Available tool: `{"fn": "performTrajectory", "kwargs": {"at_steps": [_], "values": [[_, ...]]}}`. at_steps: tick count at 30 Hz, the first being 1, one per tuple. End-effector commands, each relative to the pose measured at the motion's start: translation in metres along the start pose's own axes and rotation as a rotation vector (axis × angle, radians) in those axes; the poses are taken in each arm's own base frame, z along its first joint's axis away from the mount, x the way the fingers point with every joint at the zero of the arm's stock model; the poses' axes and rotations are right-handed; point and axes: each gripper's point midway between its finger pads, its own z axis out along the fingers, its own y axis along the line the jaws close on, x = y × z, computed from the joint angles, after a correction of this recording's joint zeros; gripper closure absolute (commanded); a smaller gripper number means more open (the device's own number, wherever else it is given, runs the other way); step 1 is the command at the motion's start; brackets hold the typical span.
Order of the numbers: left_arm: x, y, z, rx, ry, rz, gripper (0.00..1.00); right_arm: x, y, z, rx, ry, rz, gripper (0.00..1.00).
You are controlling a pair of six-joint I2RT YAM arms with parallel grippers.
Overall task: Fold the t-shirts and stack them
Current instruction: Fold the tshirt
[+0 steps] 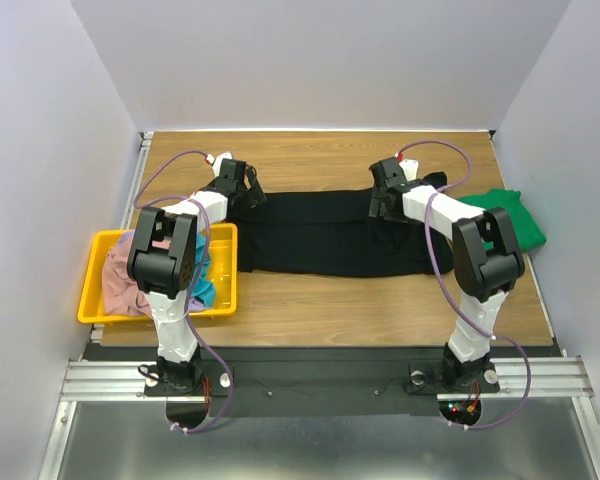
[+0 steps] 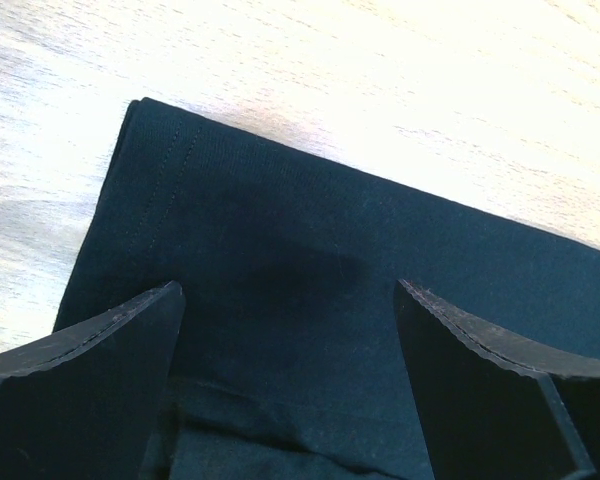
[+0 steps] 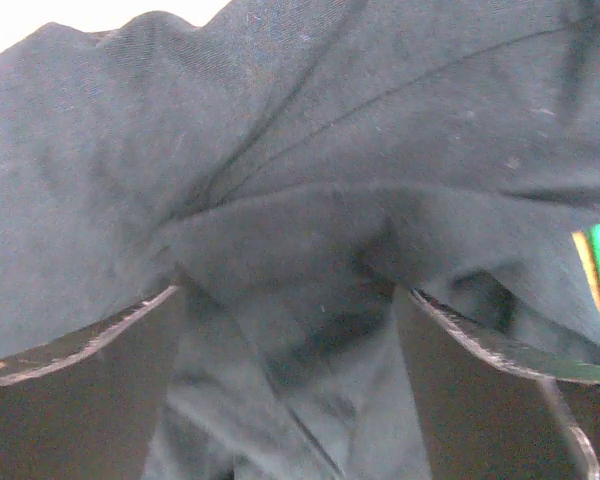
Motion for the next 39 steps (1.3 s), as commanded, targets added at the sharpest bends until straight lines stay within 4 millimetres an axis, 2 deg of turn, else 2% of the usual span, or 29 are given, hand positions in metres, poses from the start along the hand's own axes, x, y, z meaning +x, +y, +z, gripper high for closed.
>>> {"fn": "performTrajectory", "kwargs": {"at_steps": [1,6,9,12,16,23,25,26,27,31,34,39], "values": [[0.009,0.012,-0.004,-0.016,0.028,0.020,0.02,-0.024,0.003,0.006,0.028,-0.057,0.042,0.19],[0.010,0.015,-0.002,-0.028,0.030,0.023,0.01,-0.020,0.000,0.015,0.072,-0.058,0.047,0.43],[0.009,0.016,-0.002,-0.034,0.026,0.023,0.02,-0.019,-0.008,0.014,0.107,-0.070,0.060,0.70],[0.009,0.017,-0.002,-0.039,0.023,0.023,0.02,-0.023,-0.017,0.006,0.127,-0.094,0.081,0.79],[0.006,0.018,-0.002,-0.045,0.016,0.023,0.02,-0.025,-0.029,-0.006,0.145,-0.119,0.099,1.00],[0.006,0.021,-0.001,-0.052,0.018,0.020,0.02,-0.016,-0.049,-0.023,0.160,-0.135,0.112,1.00],[0.006,0.021,-0.001,-0.051,0.017,0.018,0.02,-0.006,-0.056,-0.025,0.172,-0.123,0.111,1.00],[0.007,0.021,-0.001,-0.052,0.019,0.019,0.02,-0.009,-0.060,-0.032,0.168,-0.138,0.133,1.00],[0.007,0.022,0.000,-0.054,0.020,0.018,0.02,-0.001,-0.064,-0.032,0.178,-0.129,0.128,1.00],[0.008,0.025,0.002,-0.061,0.024,0.018,0.02,0.003,-0.085,-0.037,0.223,-0.136,0.149,0.99],[0.007,0.026,0.001,-0.061,0.024,0.015,0.02,0.017,-0.104,-0.036,0.264,-0.107,0.185,0.98],[0.006,0.028,0.001,-0.065,0.022,0.009,0.02,0.037,-0.124,-0.039,0.308,-0.083,0.209,0.96]]}}
